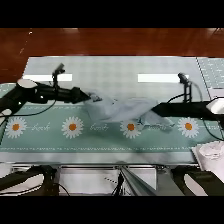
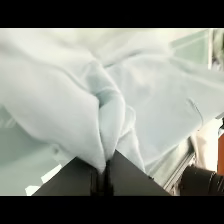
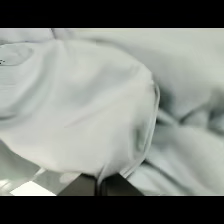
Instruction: Fold the shirts.
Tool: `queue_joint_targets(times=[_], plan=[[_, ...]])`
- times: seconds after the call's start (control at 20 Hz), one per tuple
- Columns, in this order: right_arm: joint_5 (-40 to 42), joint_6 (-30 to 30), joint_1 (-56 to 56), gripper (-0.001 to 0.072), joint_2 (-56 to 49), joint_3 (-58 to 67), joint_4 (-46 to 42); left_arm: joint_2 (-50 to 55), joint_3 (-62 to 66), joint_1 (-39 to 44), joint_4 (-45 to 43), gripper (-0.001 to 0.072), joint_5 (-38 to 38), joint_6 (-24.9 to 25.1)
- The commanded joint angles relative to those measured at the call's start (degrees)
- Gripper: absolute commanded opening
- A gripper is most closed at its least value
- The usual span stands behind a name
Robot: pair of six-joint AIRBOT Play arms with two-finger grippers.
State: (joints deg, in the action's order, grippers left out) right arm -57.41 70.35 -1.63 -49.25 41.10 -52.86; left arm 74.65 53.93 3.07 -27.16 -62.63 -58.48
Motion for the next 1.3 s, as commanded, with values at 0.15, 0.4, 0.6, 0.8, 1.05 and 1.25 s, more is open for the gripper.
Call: queue_joint_targets(times=[0.15,0.4,0.6,0.8,1.05,1.25], plan=[[-2.99,13.88,0.04,0.0023,12.98,21.57,-29.49,-12.66,21.33,-3.13,0.09,0.0032,-0.48,-4.17],[1.49,17.46,0.02,0.0023,13.9,38.42,-31.5,-19.8,39.89,-4.59,0.17,0.0032,-0.5,-9.53],[5.27,21.55,0.02,0.0022,13.88,49.31,-31.47,-24.26,50.82,-3.63,0.17,0.0032,-0.48,-10.73],[5.66,21.62,0.02,0.0022,13.88,56.06,-29.86,-28.0,52.41,-3.63,0.17,0.0032,-1.33,-15.06],[1.18,21.55,0.02,0.0022,11.78,56.74,-30.67,-25.79,52.24,-3.63,0.13,0.0032,-8.22,-17.25],[-15.28,19.12,0.02,0.0022,4.37,56.74,-33.53,-19.41,52.24,-3.61,-0.83,0.0032,-17.31,-17.92]])
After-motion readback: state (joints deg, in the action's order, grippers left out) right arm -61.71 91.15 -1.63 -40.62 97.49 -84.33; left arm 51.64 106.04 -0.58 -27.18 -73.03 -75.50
